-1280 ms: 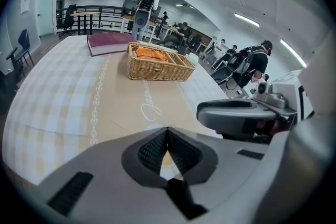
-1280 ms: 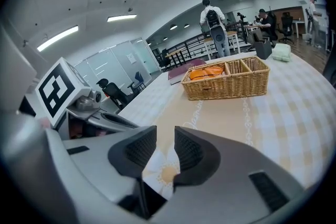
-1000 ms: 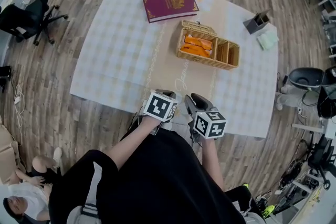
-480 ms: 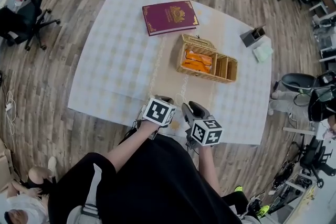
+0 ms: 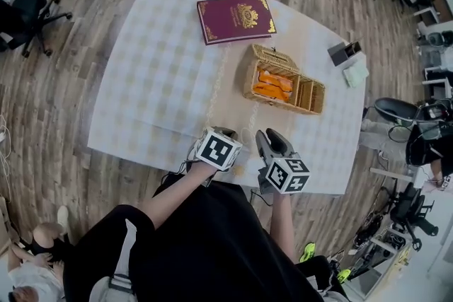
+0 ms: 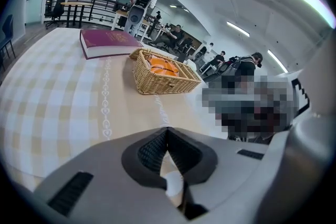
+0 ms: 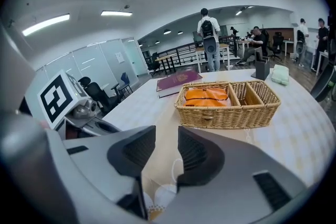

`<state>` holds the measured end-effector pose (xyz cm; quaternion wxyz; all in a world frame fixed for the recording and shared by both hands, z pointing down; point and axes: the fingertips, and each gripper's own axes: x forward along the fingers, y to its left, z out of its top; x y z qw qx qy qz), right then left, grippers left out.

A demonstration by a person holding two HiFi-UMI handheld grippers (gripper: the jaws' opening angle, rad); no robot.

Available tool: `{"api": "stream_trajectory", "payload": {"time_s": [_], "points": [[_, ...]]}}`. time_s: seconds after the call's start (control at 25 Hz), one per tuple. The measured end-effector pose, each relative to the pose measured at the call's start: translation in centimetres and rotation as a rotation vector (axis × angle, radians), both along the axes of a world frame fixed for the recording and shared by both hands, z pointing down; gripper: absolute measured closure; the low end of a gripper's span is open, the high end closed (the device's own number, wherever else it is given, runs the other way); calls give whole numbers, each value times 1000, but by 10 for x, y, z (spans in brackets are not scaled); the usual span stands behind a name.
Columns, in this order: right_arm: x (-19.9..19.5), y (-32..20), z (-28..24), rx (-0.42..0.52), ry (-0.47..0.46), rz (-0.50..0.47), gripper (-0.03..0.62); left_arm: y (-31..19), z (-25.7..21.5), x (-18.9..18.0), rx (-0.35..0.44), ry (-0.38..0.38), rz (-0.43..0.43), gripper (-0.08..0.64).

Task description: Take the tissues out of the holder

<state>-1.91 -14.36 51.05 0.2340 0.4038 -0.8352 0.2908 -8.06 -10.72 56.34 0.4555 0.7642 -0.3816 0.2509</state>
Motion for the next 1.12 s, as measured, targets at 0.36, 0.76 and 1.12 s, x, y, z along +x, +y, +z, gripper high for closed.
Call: {"api": "stream_trajectory", "payload": {"time_s": [0.36,0.76,1.12], "points": [[0,-39,-13,51,52,2,434,-5,10,-10,-23,29,17,560],[17,-89,-13,103,114,-76,406,-13,19,-2,-33,46,-24,560],[16,-128,-3,142,191,-209,375,-10,28,6,-54,56,-67,560]]}}
